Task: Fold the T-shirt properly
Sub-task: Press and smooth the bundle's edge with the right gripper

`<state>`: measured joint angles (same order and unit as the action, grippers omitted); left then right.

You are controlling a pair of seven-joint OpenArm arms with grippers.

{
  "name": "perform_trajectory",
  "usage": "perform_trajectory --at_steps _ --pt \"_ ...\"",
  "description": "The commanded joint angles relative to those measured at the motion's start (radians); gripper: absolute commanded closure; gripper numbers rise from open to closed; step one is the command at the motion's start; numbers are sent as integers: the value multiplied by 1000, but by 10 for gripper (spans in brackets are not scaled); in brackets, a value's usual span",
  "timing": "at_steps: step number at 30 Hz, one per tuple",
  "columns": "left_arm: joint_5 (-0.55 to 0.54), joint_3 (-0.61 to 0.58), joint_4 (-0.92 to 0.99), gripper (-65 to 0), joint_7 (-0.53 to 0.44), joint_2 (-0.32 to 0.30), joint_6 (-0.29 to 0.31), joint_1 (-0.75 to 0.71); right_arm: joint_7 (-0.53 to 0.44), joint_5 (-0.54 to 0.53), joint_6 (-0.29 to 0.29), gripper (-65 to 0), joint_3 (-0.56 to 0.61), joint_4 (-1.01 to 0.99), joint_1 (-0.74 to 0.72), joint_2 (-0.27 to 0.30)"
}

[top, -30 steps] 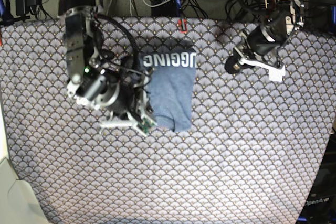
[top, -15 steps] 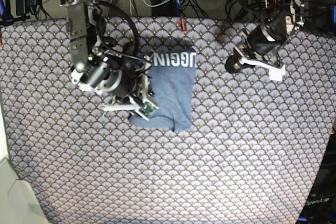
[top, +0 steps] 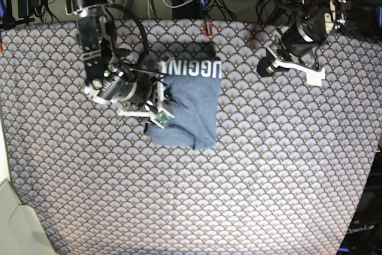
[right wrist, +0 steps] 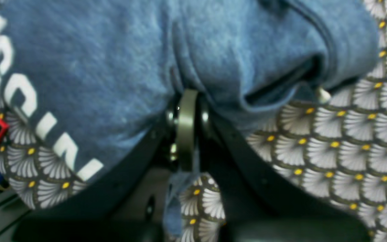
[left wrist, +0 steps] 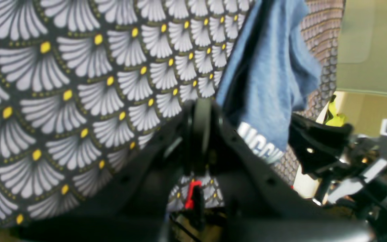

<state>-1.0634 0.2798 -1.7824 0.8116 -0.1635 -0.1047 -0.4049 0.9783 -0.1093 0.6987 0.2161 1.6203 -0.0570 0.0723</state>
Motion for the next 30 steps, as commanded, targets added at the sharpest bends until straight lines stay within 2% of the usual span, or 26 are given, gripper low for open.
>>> perform_trajectory --at_steps 1,7,12,15,18,24,28,30 --pt "-19 3 -18 -3 2 -6 9 -1 -8 -7 -1 0 1 5 -14 1" --pt "-19 3 -18 -3 4 -6 9 -2 4 -7 -1 0 4 25 -16 1" --pt "-18 3 -18 -3 -2 -6 9 -15 69 -7 -1 0 4 209 -17 13" --pt "-18 3 -18 -3 -1 -6 9 -15 98 -5 -1 0 4 240 -60 13" --pt "-21 3 -18 -3 4 -6 9 -16 104 -5 -1 0 4 200 -99 13" --pt "-15 3 -18 -3 -4 -6 9 -41 92 -10 -1 0 4 -12 -180 10" --pt "-13 3 -18 -3 -4 -6 9 -50 9 -7 -1 0 4 -102 -194 13" --pt "-13 5 -18 -3 -4 -6 9 -61 0 -5 -1 0 6 -101 -195 16"
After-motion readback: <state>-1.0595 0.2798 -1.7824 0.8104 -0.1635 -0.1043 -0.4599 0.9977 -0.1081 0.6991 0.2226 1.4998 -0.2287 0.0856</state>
